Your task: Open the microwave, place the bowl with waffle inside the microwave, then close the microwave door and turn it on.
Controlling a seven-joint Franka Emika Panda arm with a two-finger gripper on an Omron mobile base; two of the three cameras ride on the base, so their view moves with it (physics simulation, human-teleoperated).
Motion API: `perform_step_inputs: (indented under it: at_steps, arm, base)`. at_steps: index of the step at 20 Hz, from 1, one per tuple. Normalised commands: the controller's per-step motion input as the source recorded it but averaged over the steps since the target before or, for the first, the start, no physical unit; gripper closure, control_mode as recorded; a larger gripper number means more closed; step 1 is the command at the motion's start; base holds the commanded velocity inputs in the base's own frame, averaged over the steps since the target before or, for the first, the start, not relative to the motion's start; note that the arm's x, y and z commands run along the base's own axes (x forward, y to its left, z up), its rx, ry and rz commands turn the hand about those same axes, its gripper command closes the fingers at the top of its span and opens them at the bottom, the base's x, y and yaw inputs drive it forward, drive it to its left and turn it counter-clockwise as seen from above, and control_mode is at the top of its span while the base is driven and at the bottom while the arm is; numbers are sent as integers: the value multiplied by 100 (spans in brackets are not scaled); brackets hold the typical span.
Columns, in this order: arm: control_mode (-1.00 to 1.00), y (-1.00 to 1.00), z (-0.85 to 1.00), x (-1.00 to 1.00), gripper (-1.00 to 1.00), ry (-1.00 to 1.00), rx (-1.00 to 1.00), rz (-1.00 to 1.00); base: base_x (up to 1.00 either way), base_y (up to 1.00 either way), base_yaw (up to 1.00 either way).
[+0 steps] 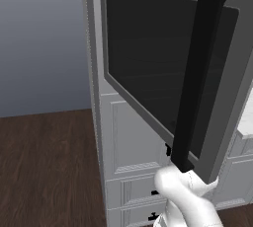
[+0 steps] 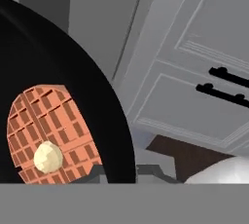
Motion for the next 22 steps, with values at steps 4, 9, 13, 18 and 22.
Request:
perform_step_inputs:
  at_steps: [4,9,13,18,22]
  arm:
    - [-100,100,100,19,100,7,-23,-1]
    - [-100,84,100,63,100,41,-25,-5]
    - [-100,36,99,94,100,46,-14,-15]
    - [-100,5,47,80,100,48,-9,-23]
    - [-100,0,-10,30,100,2,0,-2]
  base:
    - [0,0,0]
    - [0,0,0]
    - [0,0,0]
    - [0,0,0]
    - [0,0,0]
